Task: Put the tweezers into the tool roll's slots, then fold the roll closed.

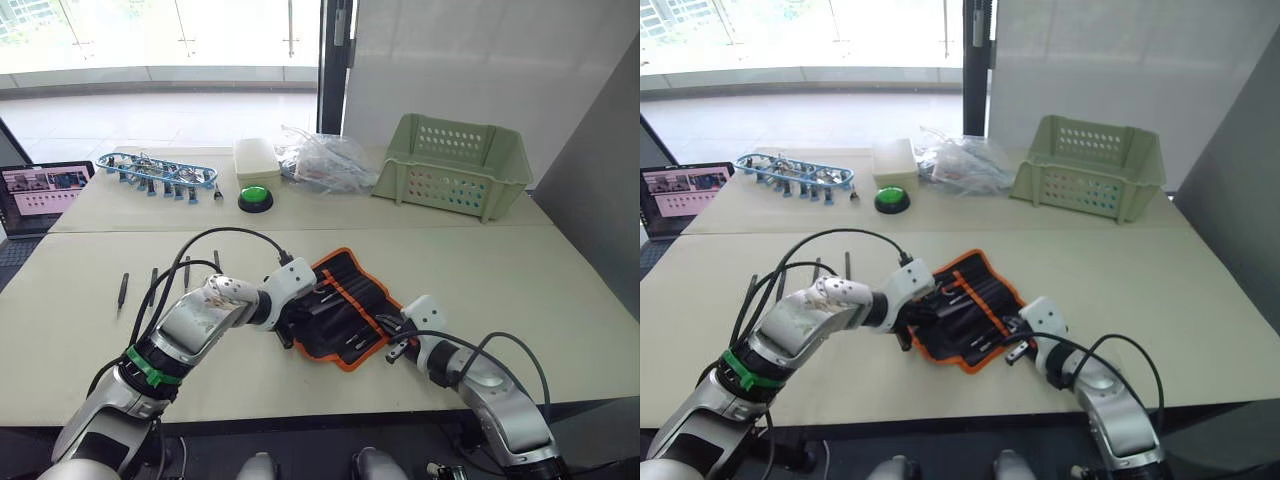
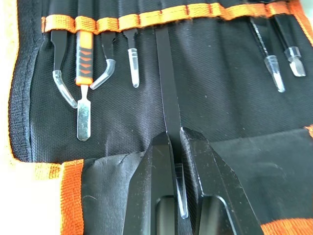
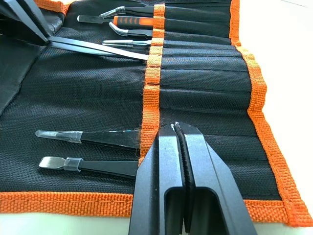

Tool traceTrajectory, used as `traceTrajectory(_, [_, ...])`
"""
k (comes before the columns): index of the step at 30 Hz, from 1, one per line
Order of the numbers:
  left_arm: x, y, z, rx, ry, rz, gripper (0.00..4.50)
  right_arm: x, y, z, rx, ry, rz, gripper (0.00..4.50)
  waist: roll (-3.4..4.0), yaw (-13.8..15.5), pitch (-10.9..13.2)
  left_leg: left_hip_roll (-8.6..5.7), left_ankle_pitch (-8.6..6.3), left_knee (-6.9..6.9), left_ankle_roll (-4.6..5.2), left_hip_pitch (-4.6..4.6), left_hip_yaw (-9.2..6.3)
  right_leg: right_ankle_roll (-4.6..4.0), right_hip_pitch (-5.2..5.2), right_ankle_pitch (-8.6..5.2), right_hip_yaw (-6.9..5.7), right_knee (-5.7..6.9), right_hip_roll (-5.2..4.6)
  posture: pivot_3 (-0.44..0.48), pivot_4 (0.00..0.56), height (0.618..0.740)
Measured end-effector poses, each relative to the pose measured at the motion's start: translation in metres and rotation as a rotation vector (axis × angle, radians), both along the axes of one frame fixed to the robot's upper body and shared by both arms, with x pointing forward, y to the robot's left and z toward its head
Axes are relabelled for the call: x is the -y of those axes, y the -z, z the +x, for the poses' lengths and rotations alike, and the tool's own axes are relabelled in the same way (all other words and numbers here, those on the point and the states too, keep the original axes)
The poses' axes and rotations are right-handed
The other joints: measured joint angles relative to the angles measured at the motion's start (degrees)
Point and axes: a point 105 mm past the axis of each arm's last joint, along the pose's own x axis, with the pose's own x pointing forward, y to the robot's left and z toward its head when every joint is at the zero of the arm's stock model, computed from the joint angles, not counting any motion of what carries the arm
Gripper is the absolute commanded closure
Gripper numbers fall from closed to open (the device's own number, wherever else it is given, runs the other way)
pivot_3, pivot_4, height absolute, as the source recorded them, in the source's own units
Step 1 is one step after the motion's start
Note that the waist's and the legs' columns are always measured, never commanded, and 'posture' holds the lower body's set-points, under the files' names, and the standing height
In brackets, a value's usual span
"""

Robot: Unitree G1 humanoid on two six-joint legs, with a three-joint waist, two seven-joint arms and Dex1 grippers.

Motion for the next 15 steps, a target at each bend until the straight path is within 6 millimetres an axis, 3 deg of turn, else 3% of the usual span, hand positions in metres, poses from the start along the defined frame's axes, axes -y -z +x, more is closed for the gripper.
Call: traceTrajectory(15, [0.005,0.003,0.014,0.023,-0.008,0.031,4.5,-0.001,0.0,0.001,0.0,0.007,-0.002,4.44,-0.01,0.0,-0.01,0.0,0.0,0.01,0.0,0.01,0.0,0.0,0.01,0.0,0.02,0.01,0.02,0.0,0.15,0.721])
